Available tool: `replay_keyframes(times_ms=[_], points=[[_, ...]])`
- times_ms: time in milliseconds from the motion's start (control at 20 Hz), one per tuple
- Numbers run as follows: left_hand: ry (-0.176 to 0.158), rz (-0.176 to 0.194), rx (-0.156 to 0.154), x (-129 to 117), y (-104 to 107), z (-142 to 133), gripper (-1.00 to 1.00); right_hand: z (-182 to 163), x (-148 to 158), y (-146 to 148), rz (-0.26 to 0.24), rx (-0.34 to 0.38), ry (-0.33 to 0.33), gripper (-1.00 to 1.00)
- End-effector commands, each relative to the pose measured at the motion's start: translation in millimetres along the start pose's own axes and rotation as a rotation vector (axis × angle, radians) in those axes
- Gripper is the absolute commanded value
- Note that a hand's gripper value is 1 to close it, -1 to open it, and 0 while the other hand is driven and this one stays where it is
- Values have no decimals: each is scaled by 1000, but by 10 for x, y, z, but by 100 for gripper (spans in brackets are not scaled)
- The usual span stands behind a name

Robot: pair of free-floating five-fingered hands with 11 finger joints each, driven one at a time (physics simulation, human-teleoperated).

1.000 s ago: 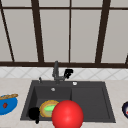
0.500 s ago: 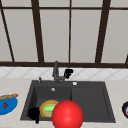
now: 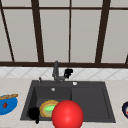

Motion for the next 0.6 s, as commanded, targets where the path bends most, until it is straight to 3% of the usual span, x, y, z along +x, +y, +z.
replay_keyframes(times_ms=[0,550], points=[[0,0,0,0,0,0,0,-49,159,-204,-21,49,42,100],[0,0,0,0,0,0,0,-54,187,-217,-29,63,57,100]])
